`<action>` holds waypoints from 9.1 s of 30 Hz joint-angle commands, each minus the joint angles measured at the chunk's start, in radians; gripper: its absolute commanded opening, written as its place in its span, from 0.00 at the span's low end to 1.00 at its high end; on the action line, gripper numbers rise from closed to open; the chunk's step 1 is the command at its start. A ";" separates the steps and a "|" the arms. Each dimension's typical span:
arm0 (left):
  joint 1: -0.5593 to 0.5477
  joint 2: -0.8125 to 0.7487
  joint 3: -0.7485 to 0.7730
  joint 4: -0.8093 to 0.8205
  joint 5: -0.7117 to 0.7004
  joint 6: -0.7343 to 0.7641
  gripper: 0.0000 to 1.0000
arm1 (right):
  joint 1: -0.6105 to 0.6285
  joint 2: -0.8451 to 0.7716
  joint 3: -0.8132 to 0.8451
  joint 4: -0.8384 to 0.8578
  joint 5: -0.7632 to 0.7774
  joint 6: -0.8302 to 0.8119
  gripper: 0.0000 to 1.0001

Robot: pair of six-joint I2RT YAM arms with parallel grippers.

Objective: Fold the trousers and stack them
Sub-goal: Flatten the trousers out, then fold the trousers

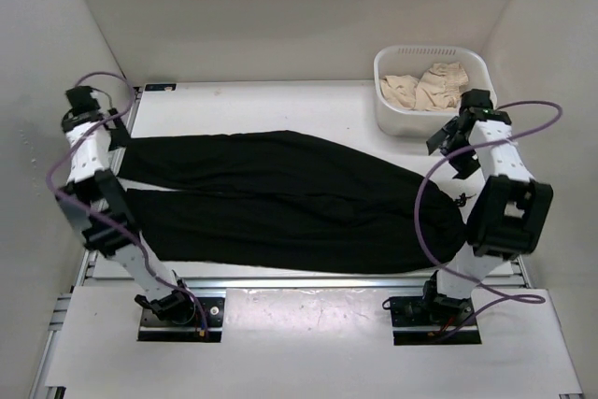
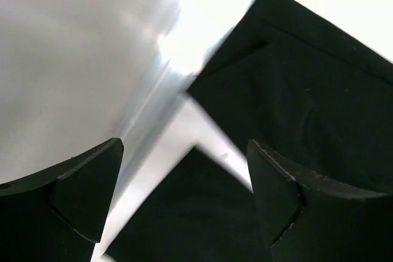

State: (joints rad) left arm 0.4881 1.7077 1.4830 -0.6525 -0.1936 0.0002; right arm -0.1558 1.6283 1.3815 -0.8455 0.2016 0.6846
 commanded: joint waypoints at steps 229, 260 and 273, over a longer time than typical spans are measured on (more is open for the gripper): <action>0.191 -0.430 -0.289 -0.308 0.106 0.000 0.14 | -0.218 -0.215 -0.296 0.023 -0.148 -0.039 0.15; -0.169 -0.519 -0.877 -0.265 0.187 0.000 0.14 | 0.904 0.097 -0.274 0.244 -0.056 -0.096 0.23; -0.183 -0.217 -0.893 0.252 -0.110 0.000 0.14 | 0.690 -0.008 -0.352 0.206 0.068 0.173 0.25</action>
State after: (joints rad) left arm 0.2970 1.3769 0.6285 -0.9001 -0.1135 -0.0101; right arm 0.5728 1.6970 1.0302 -0.6357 0.2184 0.7757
